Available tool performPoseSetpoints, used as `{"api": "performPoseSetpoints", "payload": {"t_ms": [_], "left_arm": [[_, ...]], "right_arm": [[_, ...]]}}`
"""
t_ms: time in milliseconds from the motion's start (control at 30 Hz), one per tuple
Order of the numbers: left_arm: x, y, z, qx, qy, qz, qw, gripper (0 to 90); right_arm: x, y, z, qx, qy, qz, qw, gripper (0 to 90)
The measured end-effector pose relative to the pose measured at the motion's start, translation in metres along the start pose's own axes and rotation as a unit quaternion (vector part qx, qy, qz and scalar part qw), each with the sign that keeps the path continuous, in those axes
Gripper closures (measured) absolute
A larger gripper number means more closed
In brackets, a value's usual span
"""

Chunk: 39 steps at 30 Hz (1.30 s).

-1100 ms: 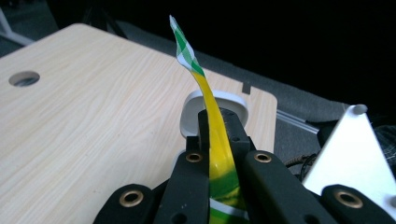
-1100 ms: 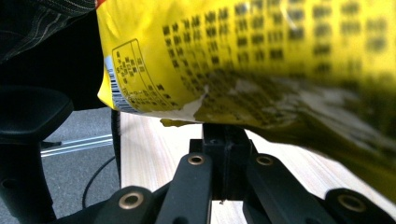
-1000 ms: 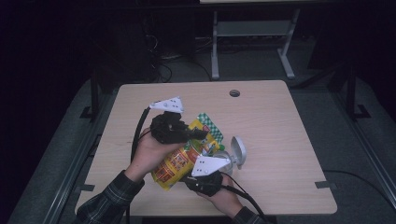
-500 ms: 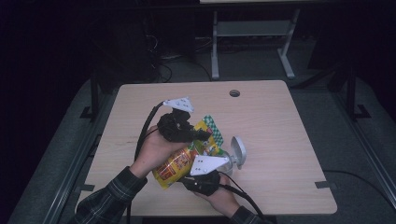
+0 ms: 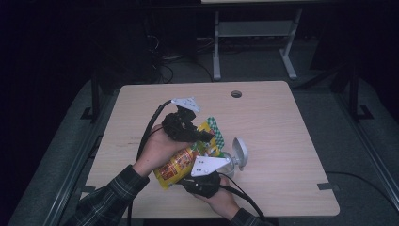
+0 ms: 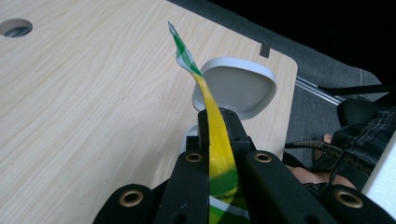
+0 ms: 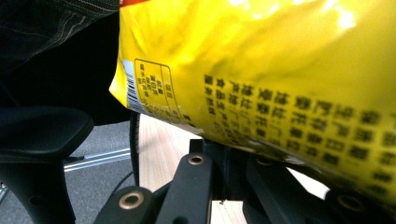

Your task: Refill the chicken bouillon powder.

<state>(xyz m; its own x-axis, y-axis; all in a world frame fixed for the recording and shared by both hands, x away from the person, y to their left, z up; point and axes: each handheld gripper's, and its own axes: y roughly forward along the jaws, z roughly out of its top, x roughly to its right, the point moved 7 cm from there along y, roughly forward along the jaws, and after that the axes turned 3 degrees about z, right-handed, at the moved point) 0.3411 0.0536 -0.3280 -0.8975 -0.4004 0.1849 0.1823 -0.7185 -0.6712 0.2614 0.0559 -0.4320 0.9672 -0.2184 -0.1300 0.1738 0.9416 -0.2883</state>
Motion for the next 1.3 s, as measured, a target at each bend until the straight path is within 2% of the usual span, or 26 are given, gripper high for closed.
{"api": "performPoseSetpoints", "payload": {"t_ms": [467,567,767,1300], "left_arm": [[-0.002,0.007,0.002,-0.037,-0.005,0.002,0.9993,89.8],[-0.002,0.008,0.004,-0.048,0.000,0.004,0.9988,89.8],[-0.001,0.011,0.008,-0.057,0.004,0.006,0.9984,89.8],[0.000,0.016,0.010,-0.077,0.001,0.005,0.9970,89.8]], "right_arm": [[-0.003,0.000,0.002,0.010,0.005,0.005,0.9999,90.0],[-0.003,-0.001,0.003,0.015,0.005,0.006,0.9999,90.0],[-0.002,-0.004,0.005,0.020,0.005,0.002,0.9998,90.0],[-0.003,-0.005,0.006,0.027,0.006,0.003,0.9996,90.0]]}}
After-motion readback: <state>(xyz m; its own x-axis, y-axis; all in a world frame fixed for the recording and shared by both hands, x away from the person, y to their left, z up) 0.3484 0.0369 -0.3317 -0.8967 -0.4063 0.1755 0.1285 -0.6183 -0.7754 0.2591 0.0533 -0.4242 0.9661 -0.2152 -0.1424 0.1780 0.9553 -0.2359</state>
